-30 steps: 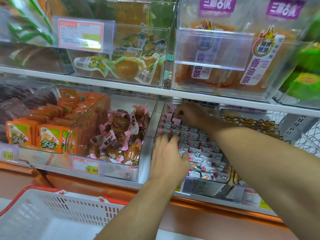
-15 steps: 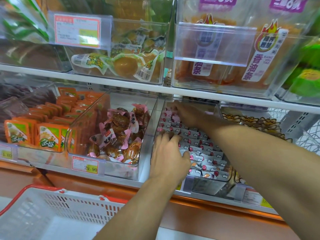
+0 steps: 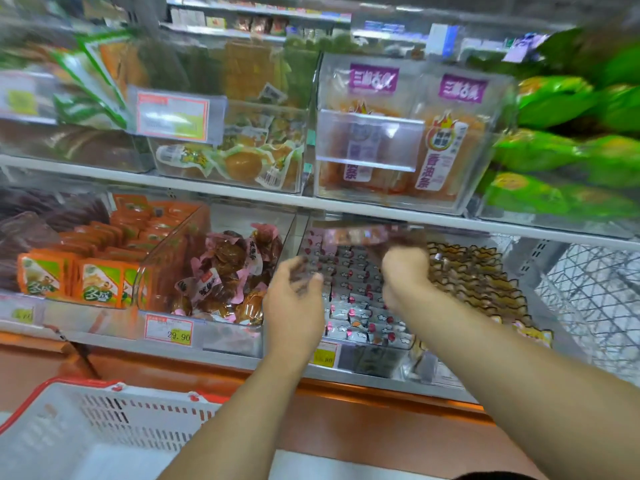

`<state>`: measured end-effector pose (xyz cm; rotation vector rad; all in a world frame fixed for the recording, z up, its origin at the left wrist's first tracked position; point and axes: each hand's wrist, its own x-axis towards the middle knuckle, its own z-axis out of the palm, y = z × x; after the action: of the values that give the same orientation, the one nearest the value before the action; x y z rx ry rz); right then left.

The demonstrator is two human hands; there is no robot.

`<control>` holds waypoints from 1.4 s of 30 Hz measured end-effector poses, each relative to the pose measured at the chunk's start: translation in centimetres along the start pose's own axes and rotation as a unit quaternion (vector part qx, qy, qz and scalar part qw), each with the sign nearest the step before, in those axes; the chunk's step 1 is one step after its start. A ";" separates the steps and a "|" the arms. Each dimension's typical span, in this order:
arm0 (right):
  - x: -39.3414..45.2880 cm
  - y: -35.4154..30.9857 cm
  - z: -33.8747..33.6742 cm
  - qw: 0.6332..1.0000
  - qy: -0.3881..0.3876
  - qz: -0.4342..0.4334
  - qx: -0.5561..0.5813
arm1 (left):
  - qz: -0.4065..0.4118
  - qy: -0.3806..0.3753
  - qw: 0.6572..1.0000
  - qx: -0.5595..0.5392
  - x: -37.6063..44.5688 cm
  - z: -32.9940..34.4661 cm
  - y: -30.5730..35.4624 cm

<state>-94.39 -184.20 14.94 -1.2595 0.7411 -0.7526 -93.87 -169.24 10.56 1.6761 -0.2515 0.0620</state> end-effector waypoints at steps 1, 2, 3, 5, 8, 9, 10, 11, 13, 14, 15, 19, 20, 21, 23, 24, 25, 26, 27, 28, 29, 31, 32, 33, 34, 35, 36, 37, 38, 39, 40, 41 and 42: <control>-1.3 0.2 -1.0 0.998 -0.017 0.039 0.038 | -0.023 0.005 0.999 -0.036 -0.3 -0.3 0.2; -2.7 0.3 -1.9 0.995 -0.039 0.064 0.062 | -0.053 0.003 0.995 -0.083 -0.4 -0.6 0.3; -4.0 0.4 -2.6 0.991 -0.059 0.085 0.081 | -0.088 -0.005 0.987 -0.134 -0.6 -0.9 0.4; -5.8 0.8 -3.8 0.985 -0.083 0.109 0.105 | -0.138 -0.022 0.968 -0.207 -0.7 -1.4 0.7; -7.3 1.7 -5.1 0.979 -0.100 0.127 0.125 | -0.169 -0.035 0.955 -0.243 -1.0 -1.9 0.6; -7.5 2.0 -5.5 0.979 -0.103 0.128 0.124 | -0.173 -0.037 0.952 -0.249 -1.1 -2.0 0.5; -7.6 2.1 -5.9 0.979 -0.108 0.126 0.119 | -0.174 -0.039 0.951 -0.251 -1.1 -2.1 0.4; -7.7 2.2 -6.3 0.980 -0.116 0.120 0.108 | -0.176 -0.040 0.951 -0.252 -1.2 -2.1 0.3; -7.5 2.2 -7.0 0.984 -0.151 0.077 0.048 | -0.177 -0.037 0.951 -0.249 -1.2 -2.0 0.3; -7.3 2.3 -7.3 0.984 -0.175 0.045 0.000 | -0.176 -0.037 0.952 -0.248 -1.2 -1.9 0.3; -7.3 2.3 -7.6 0.979 -0.198 0.019 -0.042 | -0.174 -0.042 0.952 -0.249 -1.2 -1.8 0.4; -7.2 2.5 -7.9 0.973 -0.227 -0.004 -0.049 | -0.168 -0.070 0.948 -0.260 -1.4 -1.3 0.6; -7.1 2.4 -7.9 0.973 -0.224 -0.008 -0.046 | -0.168 -0.072 0.948 -0.261 -1.4 -1.2 0.6; -6.9 2.4 -8.0 0.974 -0.223 -0.014 -0.049 | -0.168 -0.076 0.947 -0.263 -1.4 -1.2 0.6; -6.6 2.4 -8.3 0.973 -0.221 -0.029 -0.066 | -0.166 -0.084 0.945 -0.267 -1.4 -1.0 0.6; -6.5 2.4 -8.4 0.971 -0.223 -0.038 -0.078 | -0.165 -0.086 0.945 -0.269 -1.3 -1.0 0.6; -6.4 2.5 -8.5 0.970 -0.224 -0.043 -0.089 | -0.164 -0.087 0.945 -0.270 -1.3 -0.9 0.6; -6.3 2.5 -8.6 0.969 -0.225 -0.046 -0.095 | -0.165 -0.087 0.944 -0.271 -1.3 -0.9 0.6; -6.2 2.5 -8.6 0.969 -0.225 -0.046 -0.094 | -0.168 -0.087 0.943 -0.274 -1.2 -0.9 0.6; -6.1 2.5 -8.6 0.969 -0.226 -0.044 -0.087 | -0.170 -0.089 0.942 -0.276 -1.2 -0.9 0.6; -6.1 2.5 -8.6 0.970 -0.228 -0.039 -0.077 | -0.172 -0.092 0.941 -0.276 -1.1 -1.0 0.6; -6.0 2.5 -8.5 0.969 -0.239 -0.020 -0.055 | -0.169 -0.108 0.940 -0.276 -1.0 -1.1 0.6; -5.9 2.5 -8.4 0.970 -0.241 -0.007 -0.041 | -0.167 -0.119 0.939 -0.276 -1.1 -1.1 0.6; -5.8 2.4 -8.3 0.971 -0.239 0.007 -0.030 | -0.165 -0.129 0.939 -0.273 -1.1 -1.0 0.6; -5.8 2.3 -8.3 0.972 -0.235 0.018 -0.025 | -0.163 -0.135 0.940 -0.267 -1.2 -1.0 0.6; -5.8 2.2 -8.3 0.972 -0.234 0.024 -0.025 | -0.162 -0.138 0.942 -0.259 -1.3 -1.0 0.7; -5.7 2.1 -8.3 0.970 -0.241 0.026 -0.027 | -0.162 -0.137 0.945 -0.251 -1.3 -0.9 0.6; -5.7 2.0 -8.5 0.966 -0.256 0.026 -0.029 | -0.163 -0.134 0.947 -0.244 -1.3 -0.9 0.6; -5.7 1.9 -8.6 0.961 -0.274 0.024 -0.029 | -0.164 -0.130 0.949 -0.236 -1.4 -0.9 0.6; -5.7 1.9 -8.8 0.955 -0.293 0.021 -0.027 | -0.164 -0.125 0.952 -0.225 -1.4 -0.9 0.6; -5.7 1.9 -9.0 0.950 -0.311 0.018 -0.024 | -0.166 -0.118 0.955 -0.214 -1.4 -0.9 0.6; -5.7 2.0 -9.1 0.945 -0.327 0.014 -0.022 | -0.169 -0.110 0.958 -0.205 -1.4 -0.9 0.5; -5.7 2.0 -9.2 0.940 -0.340 0.006 -0.023 | -0.176 -0.102 0.959 -0.198 -1.3 -0.9 0.5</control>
<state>-104.98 -184.20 11.96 -1.4370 0.1978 -0.2472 -95.18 -168.24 10.87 1.3031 -0.1070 -0.4066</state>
